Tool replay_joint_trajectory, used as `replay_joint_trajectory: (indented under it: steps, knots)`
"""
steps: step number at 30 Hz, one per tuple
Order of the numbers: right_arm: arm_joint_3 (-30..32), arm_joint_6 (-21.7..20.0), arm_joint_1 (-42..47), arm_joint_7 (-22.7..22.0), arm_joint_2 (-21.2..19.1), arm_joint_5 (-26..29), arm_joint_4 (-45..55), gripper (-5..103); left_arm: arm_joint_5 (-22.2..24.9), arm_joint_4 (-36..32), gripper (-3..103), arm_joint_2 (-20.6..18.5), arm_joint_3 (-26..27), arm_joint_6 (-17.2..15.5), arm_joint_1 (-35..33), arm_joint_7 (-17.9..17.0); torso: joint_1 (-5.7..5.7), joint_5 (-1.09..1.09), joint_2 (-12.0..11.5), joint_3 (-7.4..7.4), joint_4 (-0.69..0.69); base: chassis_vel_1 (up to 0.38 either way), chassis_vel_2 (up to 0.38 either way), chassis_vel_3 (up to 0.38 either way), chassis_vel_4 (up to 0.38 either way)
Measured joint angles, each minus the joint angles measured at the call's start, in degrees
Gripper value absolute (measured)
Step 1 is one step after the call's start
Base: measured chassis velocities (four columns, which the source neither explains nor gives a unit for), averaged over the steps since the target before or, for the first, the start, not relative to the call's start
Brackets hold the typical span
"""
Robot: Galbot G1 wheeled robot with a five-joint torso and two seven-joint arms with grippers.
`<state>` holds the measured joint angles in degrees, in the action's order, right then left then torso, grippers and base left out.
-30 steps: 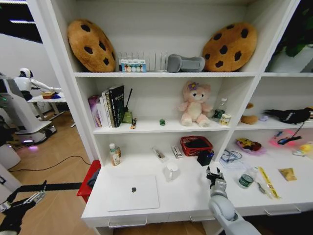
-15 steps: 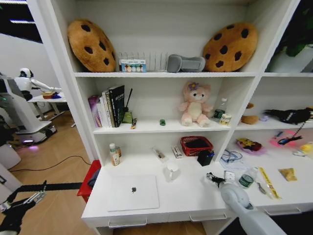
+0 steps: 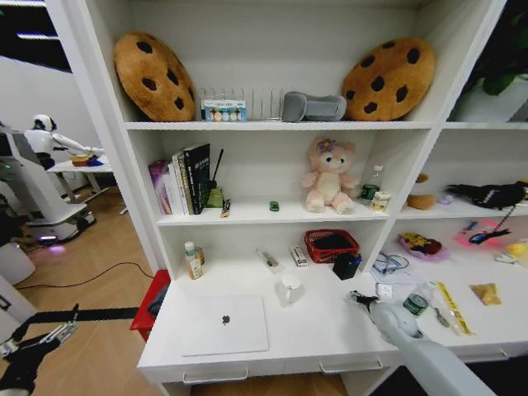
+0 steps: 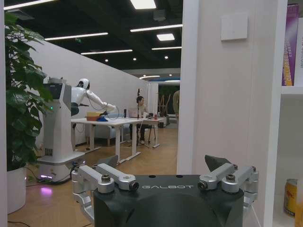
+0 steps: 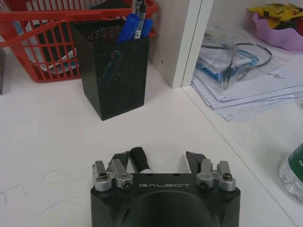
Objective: Organize the objects on the table.
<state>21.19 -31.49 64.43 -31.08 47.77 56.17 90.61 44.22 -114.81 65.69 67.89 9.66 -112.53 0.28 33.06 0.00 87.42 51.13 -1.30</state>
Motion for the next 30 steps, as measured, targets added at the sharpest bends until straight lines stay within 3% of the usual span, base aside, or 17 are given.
replay_joint_trajectory:
  steps: [1,2,5,6,11,12,14,15,22,25,26,28,29,30]
  knots:
    - [-0.2,0.0,-0.2,0.0,0.1,0.1,-0.2,68,0.0,0.0,100,0.0,0.0,0.0,0.0,0.0,0.00,-0.01,0.0,0.00,0.00,0.000,0.000,0.000,0.000]
    - [-0.3,0.0,-0.3,0.0,0.2,0.3,0.0,57,0.0,0.0,100,0.0,0.0,0.0,0.0,0.0,0.00,-0.01,0.0,0.00,0.00,0.000,0.000,0.000,0.000]
    - [-0.3,0.0,0.0,-0.4,0.4,0.6,0.8,52,0.0,0.0,100,0.0,0.0,0.0,0.0,0.0,0.00,0.00,0.0,0.00,0.00,0.000,0.000,0.000,0.000]
    - [-0.2,0.0,0.3,-1.1,0.8,0.6,1.5,41,0.0,0.0,100,0.0,0.0,0.0,0.0,0.0,0.00,0.00,0.0,0.00,0.00,0.000,0.000,0.000,0.000]
    - [-0.1,0.0,0.7,-1.7,1.1,0.5,1.7,31,0.0,0.0,100,0.0,0.0,0.0,0.0,0.0,0.00,-0.01,0.0,0.00,0.00,0.000,0.000,0.000,0.000]
    - [-0.1,0.0,0.7,-1.9,1.2,0.5,1.7,20,0.0,0.0,100,0.0,0.0,0.0,0.0,0.0,0.00,-0.01,0.0,0.00,0.00,0.000,0.000,0.000,0.000]
    - [-0.1,0.0,0.7,-1.9,1.2,0.6,1.7,20,0.0,0.0,100,0.0,0.0,0.0,0.0,0.0,0.00,-0.01,0.0,0.00,0.00,0.000,0.000,0.000,0.000]
    - [-0.1,0.1,0.8,-2.2,1.3,0.6,1.7,12,0.0,0.0,100,0.0,0.0,0.0,0.0,0.0,0.00,-0.01,0.0,0.00,0.00,0.000,0.000,0.000,0.000]
    - [0.2,0.7,1.4,-2.5,1.6,0.5,2.9,11,0.0,0.0,100,0.0,0.0,0.0,0.0,0.0,0.00,0.01,0.0,0.00,0.00,0.000,0.000,0.000,0.000]
    - [0.6,7.6,2.6,1.2,1.9,-7.2,5.4,11,0.0,0.0,100,0.0,0.0,0.0,0.0,0.0,0.00,0.00,0.0,0.00,0.00,0.000,0.000,0.000,0.000]
    - [0.6,7.6,2.6,1.2,1.9,-7.2,5.4,11,0.0,0.0,100,0.0,0.0,0.0,0.0,0.0,0.00,0.00,0.0,0.00,0.00,0.000,0.000,0.000,0.000]
    - [0.6,18.0,2.5,5.8,2.3,-19.3,5.9,11,0.0,0.0,100,0.0,0.0,0.0,0.0,0.0,0.00,-0.01,0.0,0.00,-0.01,0.000,0.000,0.000,0.000]
    - [0.6,18.0,2.5,5.8,2.3,-19.3,5.9,11,0.0,0.0,100,0.0,0.0,0.0,0.0,0.0,0.00,-0.01,0.0,0.00,-0.01,0.000,0.000,0.000,0.000]
    - [0.3,22.5,1.7,7.5,2.6,-23.5,5.8,11,0.0,0.0,100,0.0,0.0,0.0,0.0,0.0,-0.01,-0.01,0.0,0.00,-0.01,0.000,0.000,0.000,0.000]
